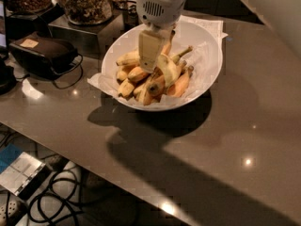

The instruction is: Pick banana from white bowl

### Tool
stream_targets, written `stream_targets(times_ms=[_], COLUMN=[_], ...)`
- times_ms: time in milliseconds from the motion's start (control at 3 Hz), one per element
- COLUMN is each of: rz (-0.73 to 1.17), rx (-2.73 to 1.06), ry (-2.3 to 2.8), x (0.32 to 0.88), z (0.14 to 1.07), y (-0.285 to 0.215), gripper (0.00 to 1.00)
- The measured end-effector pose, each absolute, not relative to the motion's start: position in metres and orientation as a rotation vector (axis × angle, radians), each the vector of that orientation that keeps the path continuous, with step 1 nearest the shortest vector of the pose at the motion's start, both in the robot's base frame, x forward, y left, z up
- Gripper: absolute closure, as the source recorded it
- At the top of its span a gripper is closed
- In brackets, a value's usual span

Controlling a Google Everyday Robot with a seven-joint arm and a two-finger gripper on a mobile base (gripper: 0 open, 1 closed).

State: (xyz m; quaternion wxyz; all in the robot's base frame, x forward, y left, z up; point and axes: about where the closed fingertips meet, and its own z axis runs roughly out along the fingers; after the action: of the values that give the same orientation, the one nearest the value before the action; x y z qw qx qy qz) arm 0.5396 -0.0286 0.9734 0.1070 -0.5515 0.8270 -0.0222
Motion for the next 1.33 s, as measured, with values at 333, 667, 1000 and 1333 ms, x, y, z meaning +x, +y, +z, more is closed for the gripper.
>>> stream_targets(times_ms=[333, 667, 1000, 1333], rz=[-0.067, -0.067, -0.058, -0.046], rx=[-1.636, -1.616, -1.566, -1.531], ry=[2.446, 2.464, 2.496, 2.544], x=[0.55, 0.564, 0.578, 0.588], z=[0.966, 0.963, 0.96, 0.947], y=[-0.019, -0.02, -0.033, -0.045], gripper=[0.41, 0.43, 0.44, 0.49])
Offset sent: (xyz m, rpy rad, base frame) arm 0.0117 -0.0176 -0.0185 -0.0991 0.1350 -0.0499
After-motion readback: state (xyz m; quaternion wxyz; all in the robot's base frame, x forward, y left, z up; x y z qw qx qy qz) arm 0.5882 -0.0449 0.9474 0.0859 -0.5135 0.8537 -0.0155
